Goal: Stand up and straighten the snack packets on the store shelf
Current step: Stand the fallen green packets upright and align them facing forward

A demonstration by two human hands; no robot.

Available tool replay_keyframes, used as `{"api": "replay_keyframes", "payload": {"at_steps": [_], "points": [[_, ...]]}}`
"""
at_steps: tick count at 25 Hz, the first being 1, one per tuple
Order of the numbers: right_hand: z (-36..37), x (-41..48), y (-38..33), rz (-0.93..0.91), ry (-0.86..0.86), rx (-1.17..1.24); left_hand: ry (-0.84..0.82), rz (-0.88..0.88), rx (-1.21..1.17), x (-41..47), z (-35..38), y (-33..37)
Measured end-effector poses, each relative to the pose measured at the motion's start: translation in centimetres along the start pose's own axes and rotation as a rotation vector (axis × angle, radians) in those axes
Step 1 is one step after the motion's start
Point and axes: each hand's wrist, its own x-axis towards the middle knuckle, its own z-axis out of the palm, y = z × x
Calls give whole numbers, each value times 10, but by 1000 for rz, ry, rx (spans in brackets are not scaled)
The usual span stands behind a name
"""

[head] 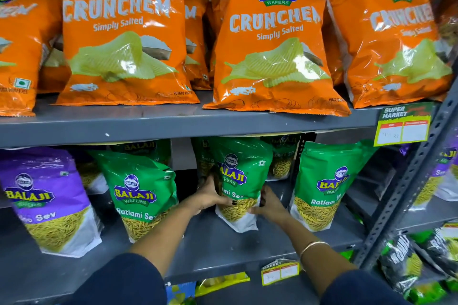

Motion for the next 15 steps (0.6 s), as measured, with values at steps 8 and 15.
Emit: {"api": "replay_keyframes", "payload": {"at_steps": [8, 15], "points": [[-16, 11, 1, -40, -25, 52, 90, 31, -310, 12, -2, -3], [-14, 14, 3, -81, -94, 101, 117, 119, -468, 4, 13, -8]]}}
